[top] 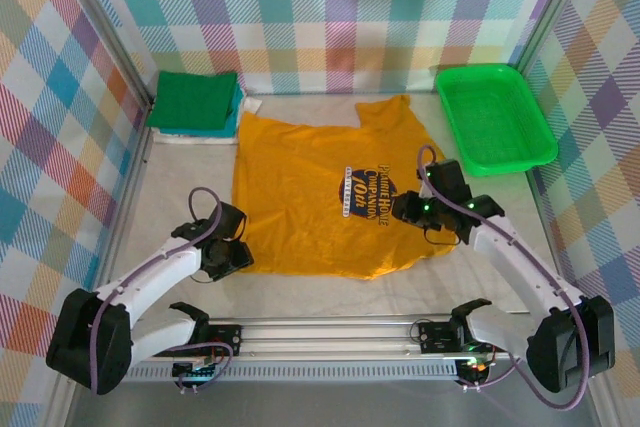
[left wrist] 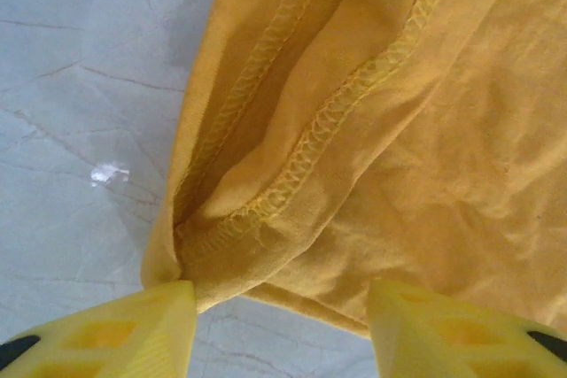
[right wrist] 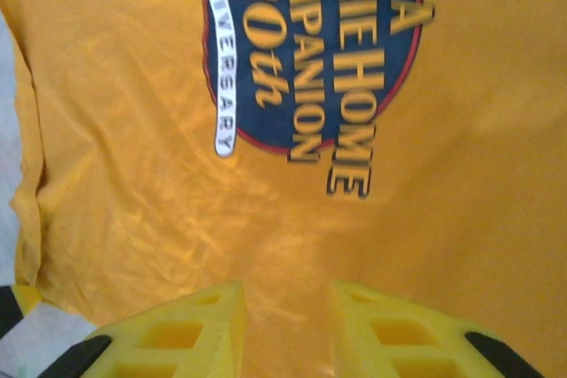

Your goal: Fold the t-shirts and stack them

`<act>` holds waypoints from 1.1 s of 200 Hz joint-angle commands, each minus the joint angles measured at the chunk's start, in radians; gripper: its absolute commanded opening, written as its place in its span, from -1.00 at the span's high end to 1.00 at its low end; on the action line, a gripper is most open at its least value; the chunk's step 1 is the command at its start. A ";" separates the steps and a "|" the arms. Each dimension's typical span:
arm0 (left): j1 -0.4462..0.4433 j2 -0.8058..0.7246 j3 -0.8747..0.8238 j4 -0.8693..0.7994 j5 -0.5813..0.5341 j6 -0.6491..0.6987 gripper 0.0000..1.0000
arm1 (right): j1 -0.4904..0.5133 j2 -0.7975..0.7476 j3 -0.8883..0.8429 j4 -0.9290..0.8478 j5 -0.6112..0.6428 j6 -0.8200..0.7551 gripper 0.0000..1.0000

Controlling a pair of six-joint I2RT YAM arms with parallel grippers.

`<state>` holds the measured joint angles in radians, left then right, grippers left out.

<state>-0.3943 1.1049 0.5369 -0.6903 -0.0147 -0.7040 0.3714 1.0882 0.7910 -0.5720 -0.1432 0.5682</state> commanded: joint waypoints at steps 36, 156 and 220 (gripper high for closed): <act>0.012 0.002 -0.031 0.053 -0.020 0.004 0.81 | 0.073 -0.133 -0.165 -0.136 0.033 0.150 0.36; 0.017 -0.152 -0.043 0.029 -0.061 -0.003 1.00 | 0.094 -0.168 -0.387 0.053 -0.035 0.309 -0.18; 0.018 -0.164 -0.033 0.033 -0.065 0.000 1.00 | 0.093 -0.099 -0.386 0.230 -0.010 0.297 0.66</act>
<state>-0.3870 0.9581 0.5003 -0.6510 -0.0650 -0.7105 0.4599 0.9997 0.3927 -0.4160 -0.1669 0.8589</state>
